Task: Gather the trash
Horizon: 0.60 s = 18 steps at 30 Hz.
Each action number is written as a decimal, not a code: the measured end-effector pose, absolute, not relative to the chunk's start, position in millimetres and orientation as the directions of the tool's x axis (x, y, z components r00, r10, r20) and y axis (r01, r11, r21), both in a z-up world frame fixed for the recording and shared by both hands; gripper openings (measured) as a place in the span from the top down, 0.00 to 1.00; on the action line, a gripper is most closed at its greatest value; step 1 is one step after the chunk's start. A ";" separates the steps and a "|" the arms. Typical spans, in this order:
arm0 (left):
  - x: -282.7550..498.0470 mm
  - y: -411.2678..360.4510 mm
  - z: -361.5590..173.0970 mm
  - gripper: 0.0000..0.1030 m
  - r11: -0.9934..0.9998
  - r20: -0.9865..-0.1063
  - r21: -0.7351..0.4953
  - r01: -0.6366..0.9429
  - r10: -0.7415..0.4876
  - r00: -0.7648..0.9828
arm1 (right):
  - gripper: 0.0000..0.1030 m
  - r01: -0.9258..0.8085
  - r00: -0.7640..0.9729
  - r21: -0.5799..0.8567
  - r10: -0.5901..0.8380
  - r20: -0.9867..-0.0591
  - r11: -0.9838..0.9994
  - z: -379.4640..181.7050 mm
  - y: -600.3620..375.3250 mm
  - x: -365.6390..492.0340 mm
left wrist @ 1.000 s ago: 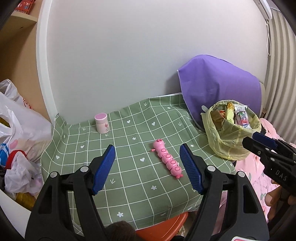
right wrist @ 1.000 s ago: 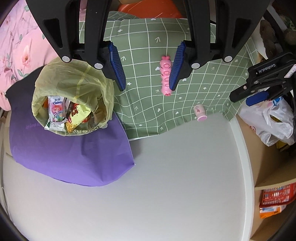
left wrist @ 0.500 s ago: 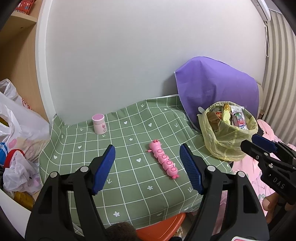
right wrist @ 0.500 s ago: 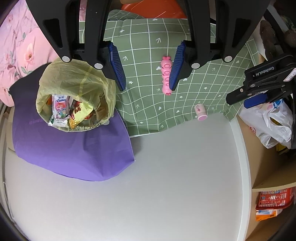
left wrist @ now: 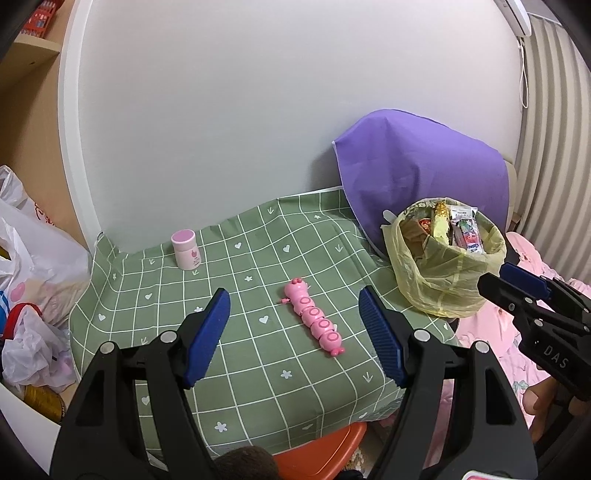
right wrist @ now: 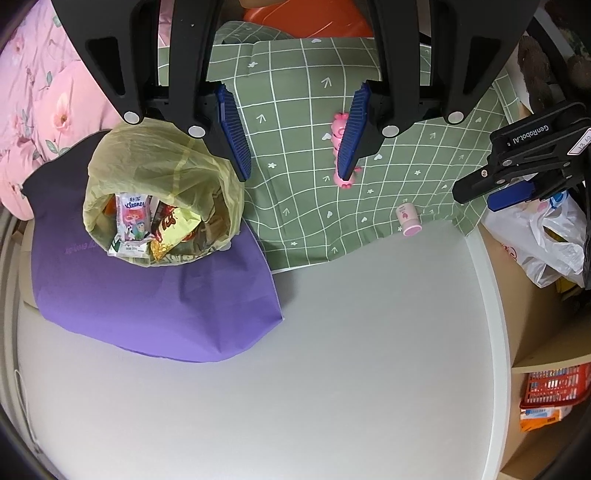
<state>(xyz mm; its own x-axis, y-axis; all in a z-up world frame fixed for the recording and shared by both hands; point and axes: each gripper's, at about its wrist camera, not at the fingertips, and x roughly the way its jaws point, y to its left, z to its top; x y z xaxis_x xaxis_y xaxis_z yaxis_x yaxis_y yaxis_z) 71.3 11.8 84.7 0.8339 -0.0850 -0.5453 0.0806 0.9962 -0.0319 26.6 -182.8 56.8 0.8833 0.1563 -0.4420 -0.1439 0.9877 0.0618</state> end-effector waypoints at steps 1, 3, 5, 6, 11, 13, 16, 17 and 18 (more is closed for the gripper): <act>71.3 11.6 84.9 0.34 0.996 -0.545 -0.033 0.082 -0.087 0.834 | 0.55 -0.144 0.883 0.060 0.156 -0.442 0.988 56.8 -182.7 26.0; 70.7 10.8 85.0 0.33 0.996 -0.545 -0.034 0.083 -0.088 0.834 | 0.55 -0.144 0.883 0.059 0.155 -0.442 0.988 56.8 -183.7 25.8; 70.3 10.3 84.7 0.33 0.996 -0.546 -0.035 0.084 -0.089 0.833 | 0.55 -0.143 0.884 0.059 0.154 -0.442 0.988 56.8 -184.6 25.3; 70.2 10.0 84.7 0.33 0.996 -0.546 -0.035 0.084 -0.090 0.833 | 0.55 -0.143 0.884 0.058 0.154 -0.442 0.988 56.8 -184.9 25.3; 69.0 8.4 85.2 0.34 0.996 -0.544 -0.033 0.085 -0.089 0.834 | 0.55 -0.140 0.884 0.060 0.152 -0.441 0.988 57.1 -186.2 24.8; 68.5 7.6 85.3 0.33 0.996 -0.545 -0.034 0.086 -0.090 0.834 | 0.55 -0.142 0.884 0.060 0.154 -0.441 0.988 57.3 -186.7 25.1; 68.0 7.3 85.5 0.34 0.996 -0.544 -0.034 0.086 -0.091 0.834 | 0.55 -0.140 0.887 0.062 0.153 -0.437 0.988 58.0 -187.2 24.1; 67.7 7.0 85.5 0.34 0.996 -0.544 -0.033 0.084 -0.088 0.834 | 0.55 -0.140 0.887 0.063 0.153 -0.435 0.988 58.3 -187.7 23.9; 67.7 6.9 85.3 0.34 0.996 -0.544 -0.033 0.083 -0.087 0.835 | 0.55 -0.139 0.888 0.065 0.154 -0.434 0.988 58.4 -188.0 24.1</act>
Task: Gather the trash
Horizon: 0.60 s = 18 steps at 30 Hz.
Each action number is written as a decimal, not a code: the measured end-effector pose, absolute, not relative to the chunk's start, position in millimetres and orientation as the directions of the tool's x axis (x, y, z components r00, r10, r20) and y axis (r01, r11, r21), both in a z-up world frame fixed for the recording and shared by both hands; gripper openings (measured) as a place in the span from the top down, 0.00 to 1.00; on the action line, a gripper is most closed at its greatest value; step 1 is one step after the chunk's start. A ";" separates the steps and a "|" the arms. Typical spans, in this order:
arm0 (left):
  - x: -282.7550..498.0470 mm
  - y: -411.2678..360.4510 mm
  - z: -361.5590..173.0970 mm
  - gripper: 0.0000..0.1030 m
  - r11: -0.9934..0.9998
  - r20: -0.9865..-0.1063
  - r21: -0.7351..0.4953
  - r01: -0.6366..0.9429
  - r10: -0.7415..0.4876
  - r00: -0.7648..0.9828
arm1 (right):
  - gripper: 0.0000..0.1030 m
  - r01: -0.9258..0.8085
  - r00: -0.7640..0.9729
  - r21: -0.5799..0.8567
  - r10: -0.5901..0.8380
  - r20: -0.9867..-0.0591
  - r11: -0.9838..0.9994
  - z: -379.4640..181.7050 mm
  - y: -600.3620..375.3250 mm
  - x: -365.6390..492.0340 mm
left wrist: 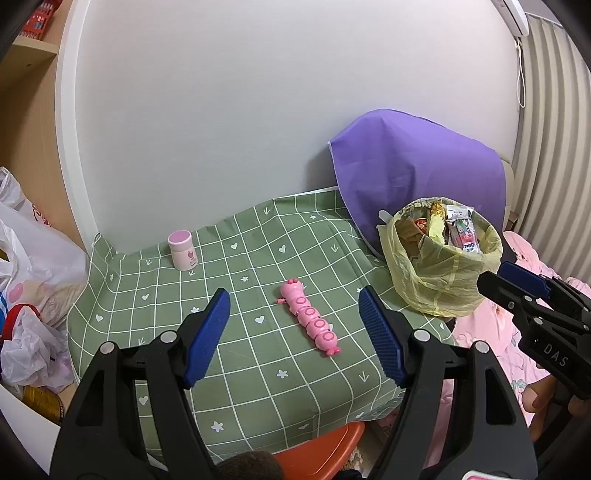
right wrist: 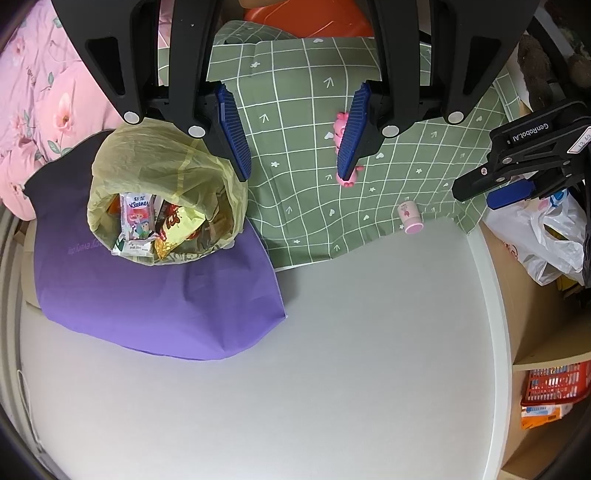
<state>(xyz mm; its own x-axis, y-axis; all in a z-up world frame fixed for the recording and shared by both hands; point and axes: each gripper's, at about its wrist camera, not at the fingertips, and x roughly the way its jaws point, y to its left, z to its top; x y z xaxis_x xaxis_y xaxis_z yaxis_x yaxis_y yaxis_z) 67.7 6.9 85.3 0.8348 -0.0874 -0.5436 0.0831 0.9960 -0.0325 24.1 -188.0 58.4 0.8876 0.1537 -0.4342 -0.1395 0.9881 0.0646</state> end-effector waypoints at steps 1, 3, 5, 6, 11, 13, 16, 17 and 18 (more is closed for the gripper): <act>68.2 7.2 85.2 0.33 0.996 -0.544 -0.034 0.084 -0.089 0.834 | 0.55 -0.138 0.888 0.065 0.152 -0.435 0.988 58.5 -187.7 24.2; 67.2 6.6 85.4 0.33 0.996 -0.545 -0.035 0.083 -0.089 0.834 | 0.55 -0.138 0.888 0.063 0.152 -0.433 0.988 58.8 -188.3 24.1; 66.9 6.6 85.8 0.34 0.996 -0.544 -0.037 0.084 -0.090 0.834 | 0.55 -0.138 0.890 0.065 0.152 -0.430 0.988 59.5 -189.1 23.9; 66.7 6.6 86.1 0.34 0.996 -0.543 -0.038 0.083 -0.090 0.835 | 0.55 -0.137 0.890 0.065 0.152 -0.430 0.988 59.7 -189.4 23.8; 67.0 7.1 86.3 0.33 0.996 -0.541 -0.038 0.085 -0.092 0.836 | 0.55 -0.135 0.891 0.065 0.150 -0.428 0.989 60.1 -190.0 23.7; 67.2 7.0 86.1 0.34 0.996 -0.542 -0.036 0.086 -0.092 0.835 | 0.55 -0.136 0.891 0.065 0.151 -0.428 0.989 60.2 -190.0 23.6; 67.5 7.1 86.0 0.34 0.995 -0.542 -0.037 0.088 -0.094 0.835 | 0.55 -0.135 0.891 0.064 0.149 -0.428 0.989 60.3 -189.8 23.5; 67.6 7.0 85.9 0.34 0.995 -0.542 -0.036 0.089 -0.094 0.835 | 0.55 -0.135 0.891 0.064 0.149 -0.429 0.989 60.3 -190.3 23.5; 67.7 7.0 85.8 0.34 0.995 -0.542 -0.037 0.090 -0.096 0.835 | 0.55 -0.133 0.892 0.065 0.148 -0.428 0.989 60.3 -189.6 23.3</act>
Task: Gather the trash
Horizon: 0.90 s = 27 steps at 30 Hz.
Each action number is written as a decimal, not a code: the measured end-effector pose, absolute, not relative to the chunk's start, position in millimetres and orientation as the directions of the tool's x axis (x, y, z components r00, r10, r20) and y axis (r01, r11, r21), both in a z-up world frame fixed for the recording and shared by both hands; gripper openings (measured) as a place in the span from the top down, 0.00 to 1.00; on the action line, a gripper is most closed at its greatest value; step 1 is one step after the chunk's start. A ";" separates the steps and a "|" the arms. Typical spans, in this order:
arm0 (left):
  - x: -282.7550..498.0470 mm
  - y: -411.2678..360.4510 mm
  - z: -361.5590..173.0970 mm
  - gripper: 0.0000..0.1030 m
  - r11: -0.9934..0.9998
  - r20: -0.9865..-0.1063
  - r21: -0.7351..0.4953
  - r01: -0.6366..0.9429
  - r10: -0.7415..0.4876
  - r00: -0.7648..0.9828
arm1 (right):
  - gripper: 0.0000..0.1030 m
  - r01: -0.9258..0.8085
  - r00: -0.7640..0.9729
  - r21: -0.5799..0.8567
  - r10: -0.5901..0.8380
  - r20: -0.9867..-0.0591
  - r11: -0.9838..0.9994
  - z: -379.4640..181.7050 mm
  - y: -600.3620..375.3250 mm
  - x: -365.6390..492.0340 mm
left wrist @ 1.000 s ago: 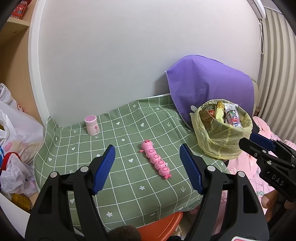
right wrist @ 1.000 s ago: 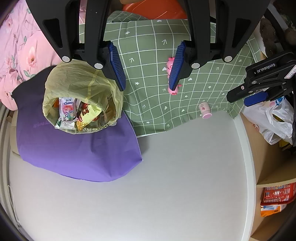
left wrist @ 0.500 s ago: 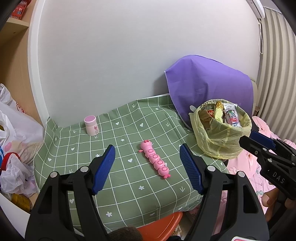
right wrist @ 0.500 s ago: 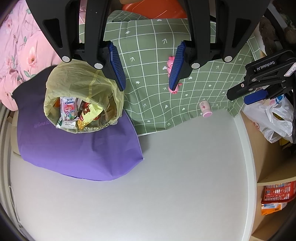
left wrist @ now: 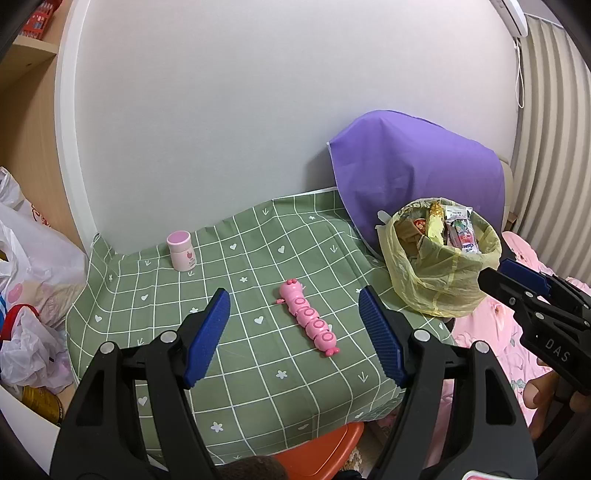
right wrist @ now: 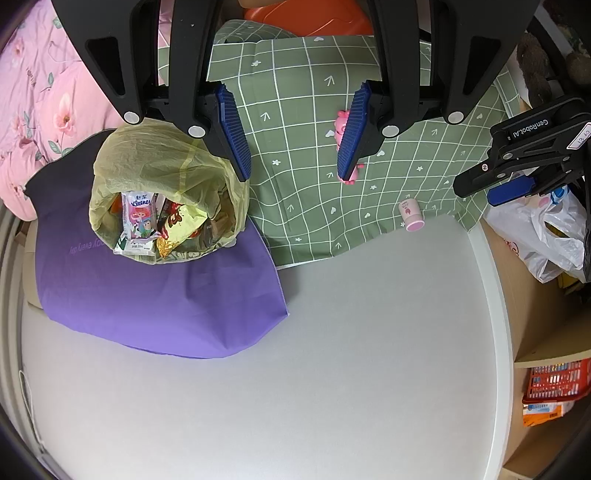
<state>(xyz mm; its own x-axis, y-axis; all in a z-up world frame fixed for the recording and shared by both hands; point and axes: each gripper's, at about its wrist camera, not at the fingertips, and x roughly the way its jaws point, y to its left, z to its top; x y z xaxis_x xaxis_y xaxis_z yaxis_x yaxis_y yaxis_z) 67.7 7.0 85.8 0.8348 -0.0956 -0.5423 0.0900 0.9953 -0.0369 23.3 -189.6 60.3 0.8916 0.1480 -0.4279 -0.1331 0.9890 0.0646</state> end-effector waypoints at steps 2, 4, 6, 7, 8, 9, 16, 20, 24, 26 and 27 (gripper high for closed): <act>67.7 6.8 85.7 0.33 0.995 -0.543 -0.040 0.092 -0.098 0.834 | 0.55 -0.131 0.892 0.065 0.146 -0.428 0.989 60.3 -189.9 23.1; 67.8 6.2 85.8 0.34 0.995 -0.544 -0.040 0.092 -0.099 0.834 | 0.55 -0.133 0.892 0.065 0.148 -0.427 0.989 60.6 -191.2 22.8; 67.6 5.9 85.7 0.34 0.995 -0.544 -0.040 0.091 -0.098 0.833 | 0.55 -0.133 0.891 0.064 0.148 -0.429 0.989 60.4 -191.3 23.0; 67.2 5.7 85.9 0.34 0.995 -0.544 -0.040 0.091 -0.098 0.834 | 0.55 -0.132 0.891 0.064 0.147 -0.429 0.989 60.3 -191.5 22.8; 67.9 6.2 85.8 0.34 0.995 -0.543 -0.041 0.093 -0.100 0.834 | 0.55 -0.132 0.891 0.065 0.147 -0.429 0.989 60.4 -191.8 22.6; 67.9 6.0 85.8 0.34 0.995 -0.543 -0.040 0.092 -0.099 0.834 | 0.55 -0.133 0.891 0.065 0.148 -0.429 0.989 60.4 -191.9 22.4; 69.9 6.7 85.4 0.34 0.994 -0.545 -0.043 0.100 -0.108 0.832 | 0.55 -0.133 0.892 0.065 0.148 -0.428 0.989 60.2 -193.8 23.0; 69.4 6.1 85.3 0.34 0.994 -0.543 -0.042 0.105 -0.111 0.832 | 0.55 -0.130 0.892 0.065 0.145 -0.428 0.989 60.1 -195.2 22.4; 69.5 5.4 84.8 0.34 0.993 -0.541 -0.032 0.113 -0.112 0.834 | 0.55 -0.124 0.893 0.068 0.142 -0.428 0.990 60.7 -195.7 22.2; 68.5 4.5 85.0 0.34 0.993 -0.537 -0.027 0.118 -0.114 0.836 | 0.55 -0.122 0.894 0.067 0.139 -0.427 0.990 60.8 -196.1 22.0; 68.2 3.7 85.5 0.34 0.992 -0.535 -0.024 0.121 -0.115 0.837 | 0.55 -0.121 0.894 0.067 0.138 -0.426 0.990 61.2 -196.1 21.8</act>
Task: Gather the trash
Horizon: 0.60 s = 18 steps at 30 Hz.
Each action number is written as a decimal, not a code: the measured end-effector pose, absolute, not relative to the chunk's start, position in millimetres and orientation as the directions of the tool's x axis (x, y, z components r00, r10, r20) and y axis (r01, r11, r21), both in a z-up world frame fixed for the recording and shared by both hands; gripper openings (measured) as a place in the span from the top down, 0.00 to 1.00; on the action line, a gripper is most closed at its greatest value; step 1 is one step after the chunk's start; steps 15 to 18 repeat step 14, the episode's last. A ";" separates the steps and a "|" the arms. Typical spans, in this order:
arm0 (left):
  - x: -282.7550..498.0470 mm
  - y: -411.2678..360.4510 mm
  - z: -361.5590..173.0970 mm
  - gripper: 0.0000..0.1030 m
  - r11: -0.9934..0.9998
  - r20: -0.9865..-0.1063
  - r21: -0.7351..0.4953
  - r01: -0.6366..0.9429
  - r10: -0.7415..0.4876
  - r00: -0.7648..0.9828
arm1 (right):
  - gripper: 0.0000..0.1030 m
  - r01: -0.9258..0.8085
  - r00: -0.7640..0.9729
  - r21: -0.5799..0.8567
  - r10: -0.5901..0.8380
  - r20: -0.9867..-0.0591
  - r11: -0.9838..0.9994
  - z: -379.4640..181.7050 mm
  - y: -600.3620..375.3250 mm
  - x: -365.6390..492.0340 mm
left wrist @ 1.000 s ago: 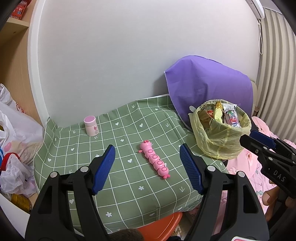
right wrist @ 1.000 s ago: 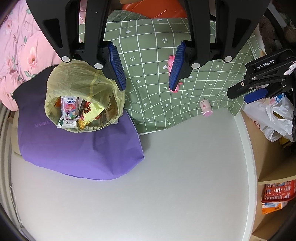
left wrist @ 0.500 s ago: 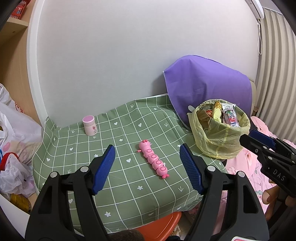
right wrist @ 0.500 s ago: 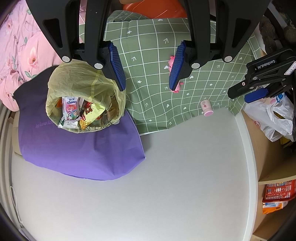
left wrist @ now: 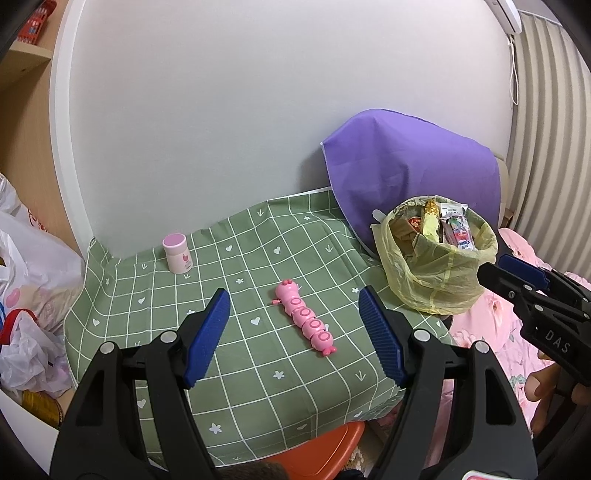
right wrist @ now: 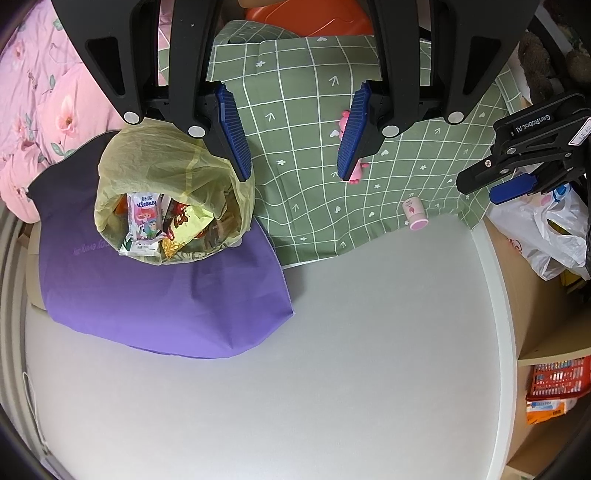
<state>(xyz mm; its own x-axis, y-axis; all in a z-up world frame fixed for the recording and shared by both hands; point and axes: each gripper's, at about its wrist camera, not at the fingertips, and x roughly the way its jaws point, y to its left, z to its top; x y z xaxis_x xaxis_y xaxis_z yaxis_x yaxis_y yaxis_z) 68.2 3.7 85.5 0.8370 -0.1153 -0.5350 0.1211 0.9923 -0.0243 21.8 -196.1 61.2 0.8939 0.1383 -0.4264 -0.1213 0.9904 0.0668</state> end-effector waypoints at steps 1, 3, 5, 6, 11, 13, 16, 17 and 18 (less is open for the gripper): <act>67.5 2.6 85.8 0.34 0.992 -0.531 -0.020 0.124 -0.116 0.839 | 0.55 -0.120 0.895 0.066 0.137 -0.426 0.991 61.4 -196.0 21.6; 67.1 2.1 86.4 0.34 0.992 -0.526 -0.015 0.126 -0.115 0.843 | 0.55 -0.118 0.895 0.066 0.134 -0.425 0.991 61.5 -195.5 20.9; 66.7 2.3 87.0 0.34 0.991 -0.524 -0.015 0.131 -0.120 0.843 | 0.55 -0.116 0.895 0.064 0.132 -0.425 0.991 61.6 -195.0 20.5; 66.9 2.1 87.2 0.34 0.991 -0.526 -0.016 0.134 -0.122 0.842 | 0.55 -0.116 0.896 0.064 0.132 -0.425 0.991 61.6 -194.9 20.2; 65.6 -1.1 87.8 0.34 0.990 -0.529 -0.008 0.139 -0.122 0.840 | 0.55 -0.121 0.895 0.067 0.138 -0.425 0.990 61.7 -193.1 19.4; 66.1 -1.1 87.3 0.34 0.990 -0.532 -0.010 0.138 -0.122 0.838 | 0.55 -0.123 0.894 0.067 0.140 -0.425 0.990 61.6 -191.7 19.3; 66.6 -0.7 86.8 0.34 0.990 -0.536 -0.013 0.137 -0.123 0.835 | 0.55 -0.124 0.895 0.067 0.140 -0.424 0.990 61.7 -191.5 19.0; 66.6 -0.7 86.8 0.34 0.990 -0.536 -0.013 0.137 -0.123 0.835 | 0.55 -0.124 0.895 0.067 0.140 -0.424 0.990 61.7 -191.5 19.0; 66.6 -0.7 86.8 0.34 0.990 -0.536 -0.013 0.137 -0.123 0.835 | 0.55 -0.124 0.895 0.067 0.140 -0.424 0.990 61.7 -191.5 19.0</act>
